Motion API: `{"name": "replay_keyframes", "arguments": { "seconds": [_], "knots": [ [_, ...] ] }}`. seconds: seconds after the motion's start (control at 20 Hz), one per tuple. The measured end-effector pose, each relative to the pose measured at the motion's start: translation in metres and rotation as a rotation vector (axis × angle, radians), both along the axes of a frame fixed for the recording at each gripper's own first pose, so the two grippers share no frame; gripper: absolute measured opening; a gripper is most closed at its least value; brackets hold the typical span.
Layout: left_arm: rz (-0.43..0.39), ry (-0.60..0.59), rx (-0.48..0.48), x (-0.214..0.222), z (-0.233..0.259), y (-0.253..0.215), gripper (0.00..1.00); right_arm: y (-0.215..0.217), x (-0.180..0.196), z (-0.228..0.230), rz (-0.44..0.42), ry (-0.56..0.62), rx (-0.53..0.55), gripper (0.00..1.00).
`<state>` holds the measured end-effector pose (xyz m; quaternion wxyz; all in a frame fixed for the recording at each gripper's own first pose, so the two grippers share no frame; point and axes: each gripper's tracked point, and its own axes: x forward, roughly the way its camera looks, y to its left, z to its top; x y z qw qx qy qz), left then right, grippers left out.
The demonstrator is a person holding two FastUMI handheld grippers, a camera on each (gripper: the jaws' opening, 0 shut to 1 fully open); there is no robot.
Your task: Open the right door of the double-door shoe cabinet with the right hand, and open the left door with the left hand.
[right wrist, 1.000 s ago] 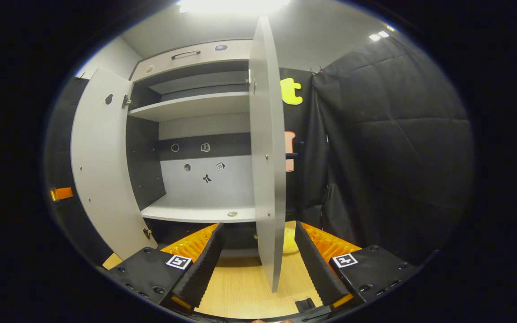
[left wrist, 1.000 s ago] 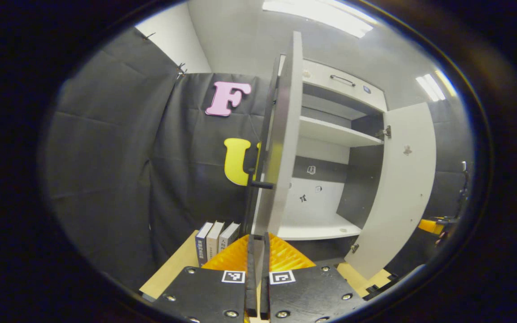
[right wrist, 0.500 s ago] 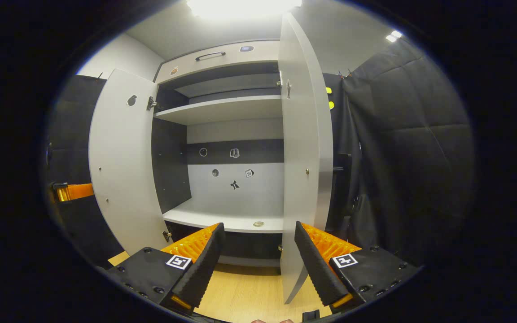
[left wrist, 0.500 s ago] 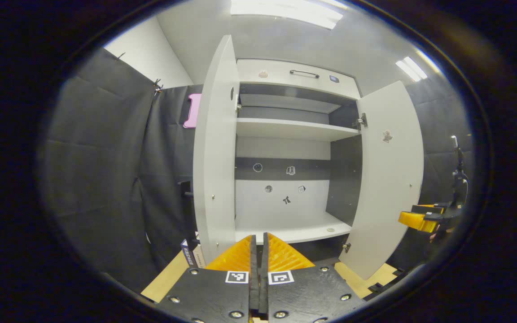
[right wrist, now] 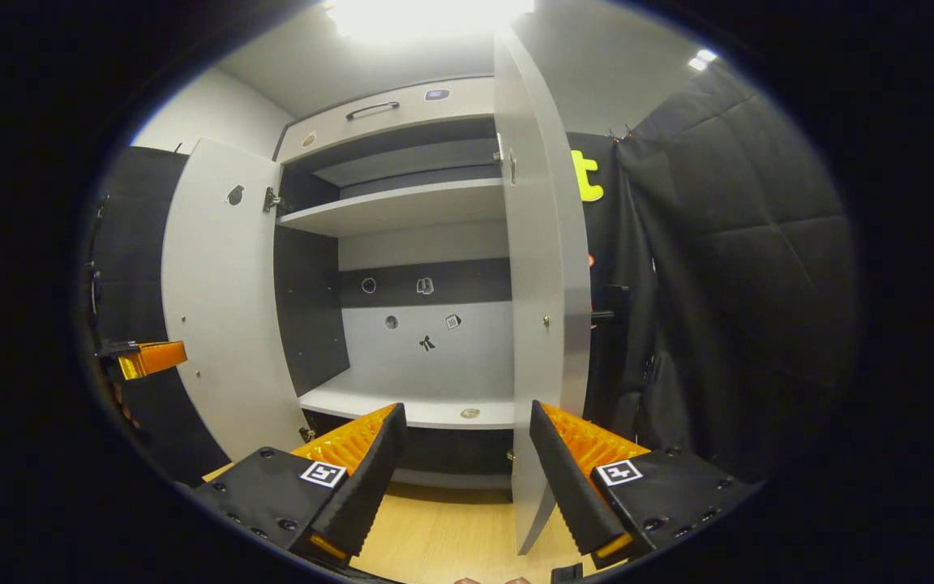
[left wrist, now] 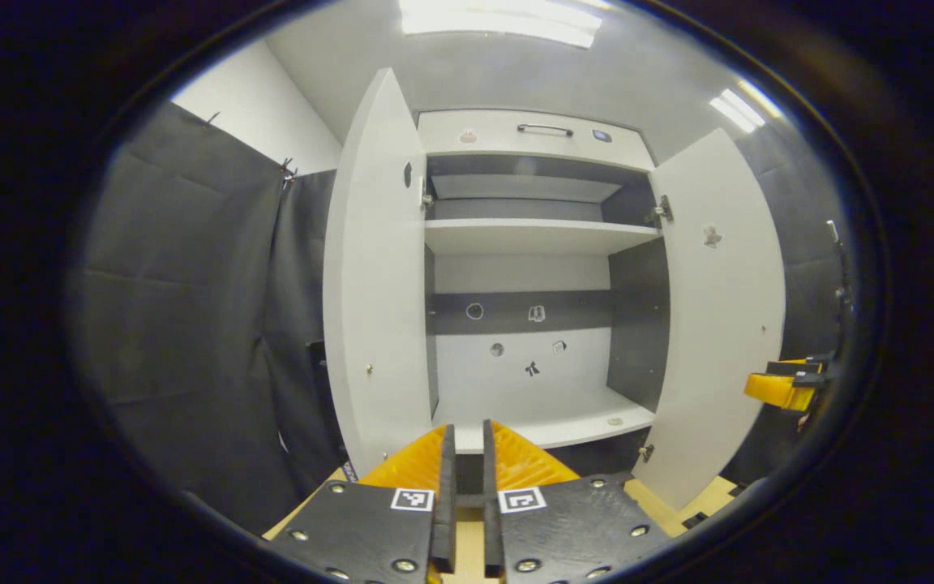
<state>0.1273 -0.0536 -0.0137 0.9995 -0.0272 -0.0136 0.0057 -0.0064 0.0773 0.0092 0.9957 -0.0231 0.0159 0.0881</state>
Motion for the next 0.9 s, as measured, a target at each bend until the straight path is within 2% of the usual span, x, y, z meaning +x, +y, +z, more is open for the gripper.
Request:
{"name": "replay_keyframes", "arguments": {
  "seconds": [0.2, 0.45, 0.5, 0.6, 0.65, 0.7, 0.75, 0.85, 0.9],
  "knots": [
    [0.005, -0.048, 0.036, 0.001, 0.006, 0.002, 0.94, 0.008, 0.002, 0.002, 0.003, -0.014, 0.001, 0.96],
    [0.014, -0.077, 0.018, 0.001, 0.007, 0.005, 0.94, 0.021, 0.000, -0.003, 0.003, -0.013, 0.021, 0.96],
    [0.016, -0.081, 0.001, 0.001, 0.006, 0.006, 0.94, 0.024, -0.001, -0.006, 0.000, -0.009, 0.025, 0.92],
    [0.007, -0.084, -0.030, 0.000, 0.002, 0.004, 0.94, 0.028, -0.003, -0.013, -0.005, 0.000, 0.025, 0.92],
    [0.003, -0.085, -0.039, 0.000, 0.000, 0.003, 0.94, 0.030, -0.005, -0.016, -0.007, 0.002, 0.022, 0.96],
    [0.004, -0.082, -0.044, -0.001, -0.003, 0.003, 0.94, 0.031, -0.007, -0.019, -0.007, 0.008, 0.021, 0.92],
    [0.004, -0.074, -0.046, -0.001, -0.005, 0.002, 0.94, 0.033, -0.008, -0.022, -0.003, 0.013, 0.023, 0.96],
    [0.002, -0.059, -0.052, -0.001, -0.010, 0.001, 0.94, 0.037, -0.009, -0.025, 0.001, 0.025, 0.034, 0.96],
    [-0.002, -0.056, -0.057, -0.001, -0.011, 0.000, 0.94, 0.038, -0.010, -0.026, 0.002, 0.030, 0.041, 0.92]
  ]
}}
